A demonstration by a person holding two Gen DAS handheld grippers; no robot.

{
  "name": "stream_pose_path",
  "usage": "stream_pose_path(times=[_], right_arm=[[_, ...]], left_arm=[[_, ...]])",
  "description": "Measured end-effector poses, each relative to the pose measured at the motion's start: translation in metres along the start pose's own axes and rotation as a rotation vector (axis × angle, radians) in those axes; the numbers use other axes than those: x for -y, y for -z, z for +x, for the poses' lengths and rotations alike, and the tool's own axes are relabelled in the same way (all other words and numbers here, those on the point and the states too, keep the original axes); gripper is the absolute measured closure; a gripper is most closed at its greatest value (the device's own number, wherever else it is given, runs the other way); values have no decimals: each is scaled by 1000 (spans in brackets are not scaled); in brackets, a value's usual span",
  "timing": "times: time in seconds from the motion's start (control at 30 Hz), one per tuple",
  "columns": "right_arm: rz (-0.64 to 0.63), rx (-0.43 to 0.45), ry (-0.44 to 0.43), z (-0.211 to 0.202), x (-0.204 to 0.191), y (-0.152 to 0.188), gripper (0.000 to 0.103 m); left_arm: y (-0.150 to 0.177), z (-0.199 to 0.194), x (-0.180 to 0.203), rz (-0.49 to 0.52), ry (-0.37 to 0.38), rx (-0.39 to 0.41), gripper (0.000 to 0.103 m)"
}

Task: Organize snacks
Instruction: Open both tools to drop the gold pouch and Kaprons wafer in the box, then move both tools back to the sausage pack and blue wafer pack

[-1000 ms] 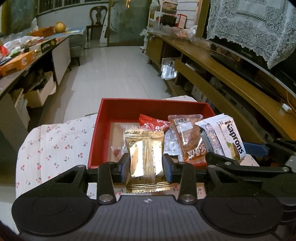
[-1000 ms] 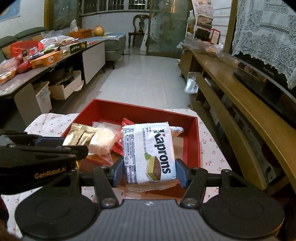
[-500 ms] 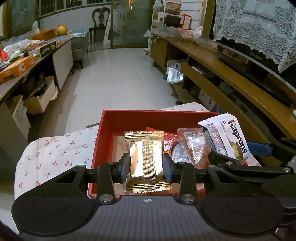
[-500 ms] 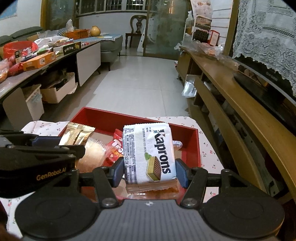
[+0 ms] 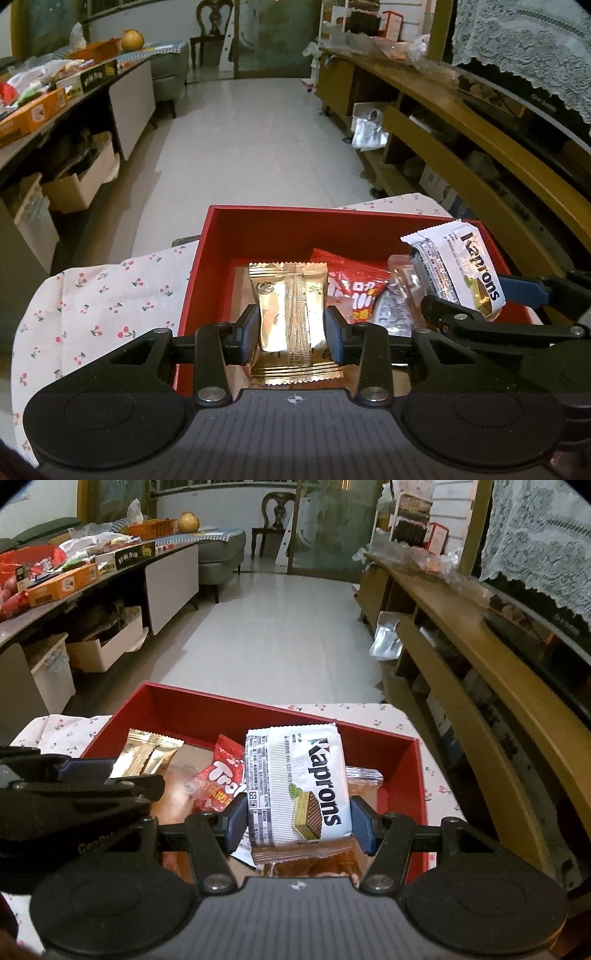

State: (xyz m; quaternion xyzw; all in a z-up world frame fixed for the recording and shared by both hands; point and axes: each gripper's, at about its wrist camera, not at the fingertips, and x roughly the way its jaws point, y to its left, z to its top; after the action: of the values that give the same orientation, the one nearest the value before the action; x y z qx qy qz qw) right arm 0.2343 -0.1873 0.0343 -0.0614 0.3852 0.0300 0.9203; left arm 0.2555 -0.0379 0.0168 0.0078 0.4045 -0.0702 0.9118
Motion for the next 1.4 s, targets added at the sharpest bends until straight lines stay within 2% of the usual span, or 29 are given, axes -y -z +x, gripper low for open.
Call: stream_pose_path(times=[0.23, 0.5, 0.67, 0.83, 1.2, 1.4], right_arm=[[30, -29, -27, 17, 7, -5, 27], [35, -61, -17, 28, 10, -7, 27], [52, -58, -9, 27, 17, -8, 22], [65, -54, -10, 23, 22, -10, 20], [84, -20, -9, -12, 34, -3, 19], [93, -23, -9, -47, 48, 21, 18]], left_arm=[[-2, 12, -4, -22, 0, -10, 57], [-3, 12, -3, -24, 4, -17, 49], [-4, 12, -5, -40, 6, -12, 34], [-6, 7, -2, -32, 1, 4, 29], [-2, -26, 9, -12, 37, 39, 24], [15, -51, 24, 12, 91, 41, 23]])
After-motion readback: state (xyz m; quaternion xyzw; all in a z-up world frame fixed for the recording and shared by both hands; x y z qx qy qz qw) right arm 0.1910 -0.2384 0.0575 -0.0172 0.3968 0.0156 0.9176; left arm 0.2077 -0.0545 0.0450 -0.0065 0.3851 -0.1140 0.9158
